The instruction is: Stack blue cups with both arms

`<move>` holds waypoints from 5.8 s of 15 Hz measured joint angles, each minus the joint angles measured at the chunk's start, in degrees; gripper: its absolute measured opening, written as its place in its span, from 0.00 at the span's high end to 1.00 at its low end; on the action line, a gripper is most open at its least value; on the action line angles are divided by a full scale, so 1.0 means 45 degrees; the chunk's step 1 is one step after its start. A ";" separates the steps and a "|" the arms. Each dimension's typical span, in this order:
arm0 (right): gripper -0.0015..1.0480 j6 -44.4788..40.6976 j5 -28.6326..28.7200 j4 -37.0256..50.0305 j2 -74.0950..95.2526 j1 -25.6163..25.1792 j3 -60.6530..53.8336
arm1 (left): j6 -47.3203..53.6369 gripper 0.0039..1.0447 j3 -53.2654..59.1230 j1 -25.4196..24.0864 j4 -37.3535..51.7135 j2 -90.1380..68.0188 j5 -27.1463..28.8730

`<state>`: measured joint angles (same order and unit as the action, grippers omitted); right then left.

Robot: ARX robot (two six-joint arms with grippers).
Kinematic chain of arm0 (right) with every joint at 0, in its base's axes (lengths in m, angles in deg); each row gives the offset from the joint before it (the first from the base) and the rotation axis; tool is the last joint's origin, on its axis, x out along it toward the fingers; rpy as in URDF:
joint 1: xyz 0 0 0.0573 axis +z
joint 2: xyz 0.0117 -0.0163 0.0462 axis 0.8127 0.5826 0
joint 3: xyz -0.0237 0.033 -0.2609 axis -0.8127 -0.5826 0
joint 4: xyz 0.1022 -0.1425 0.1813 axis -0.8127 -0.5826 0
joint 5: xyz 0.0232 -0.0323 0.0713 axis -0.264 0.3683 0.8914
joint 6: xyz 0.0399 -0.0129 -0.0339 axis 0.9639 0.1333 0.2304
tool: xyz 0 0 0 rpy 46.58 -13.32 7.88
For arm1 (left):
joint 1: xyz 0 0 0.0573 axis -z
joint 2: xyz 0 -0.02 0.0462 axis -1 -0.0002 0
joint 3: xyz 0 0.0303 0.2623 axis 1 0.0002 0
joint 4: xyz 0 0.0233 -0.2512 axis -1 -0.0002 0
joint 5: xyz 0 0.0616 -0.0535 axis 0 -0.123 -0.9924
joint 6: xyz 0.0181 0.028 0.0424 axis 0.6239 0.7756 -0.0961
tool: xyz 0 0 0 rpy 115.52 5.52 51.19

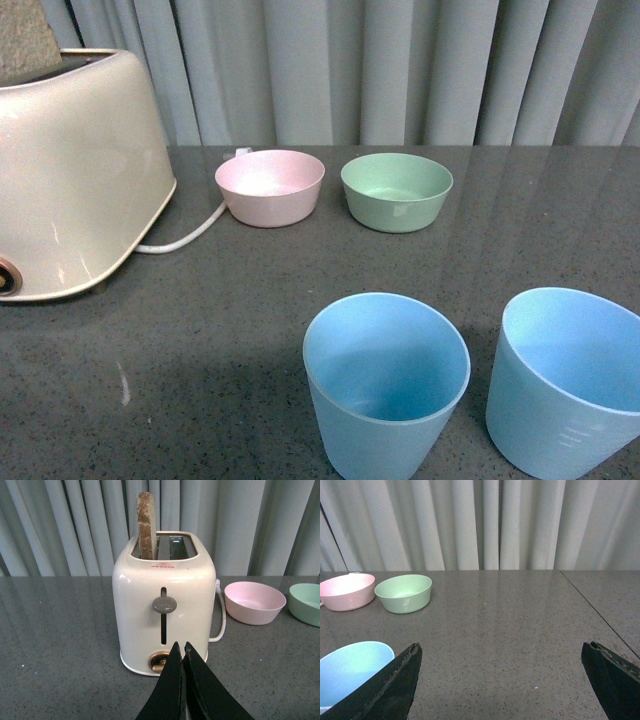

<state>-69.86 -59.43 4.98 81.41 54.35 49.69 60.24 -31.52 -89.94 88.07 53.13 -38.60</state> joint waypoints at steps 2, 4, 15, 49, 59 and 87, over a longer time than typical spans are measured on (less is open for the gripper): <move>0.06 -0.0005 0.0000 0.0000 0.0000 0.0000 0.0000 | 0.0000 0.99 0.0355 0.0000 -0.0393 0.0704 0.0000; 0.06 0.0000 0.0000 0.0000 0.0000 0.0000 0.0000 | 0.0000 0.99 0.0617 0.0000 -0.0908 0.1515 0.0000; 0.06 0.0000 0.0000 0.0000 -0.0005 0.0000 0.0000 | 0.0005 0.99 0.1112 0.0000 -0.5124 0.5770 -0.0039; 0.84 0.1627 -0.0199 -0.1846 1.6004 0.3934 0.8243 | -0.0024 0.06 0.1117 0.0000 -0.5425 0.6591 0.0000; 0.98 0.1817 0.2035 -0.3070 1.3304 0.3793 1.0273 | -0.0024 0.06 0.1117 0.0000 -0.5430 0.6591 0.0000; 0.07 0.3852 0.0063 0.0588 1.2036 0.3060 0.8340 | -0.0024 0.06 0.1117 0.0000 -0.5425 0.6591 0.0010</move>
<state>-52.53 -59.15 7.62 135.57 68.12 87.22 60.13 -26.49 -89.94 63.66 82.79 -38.56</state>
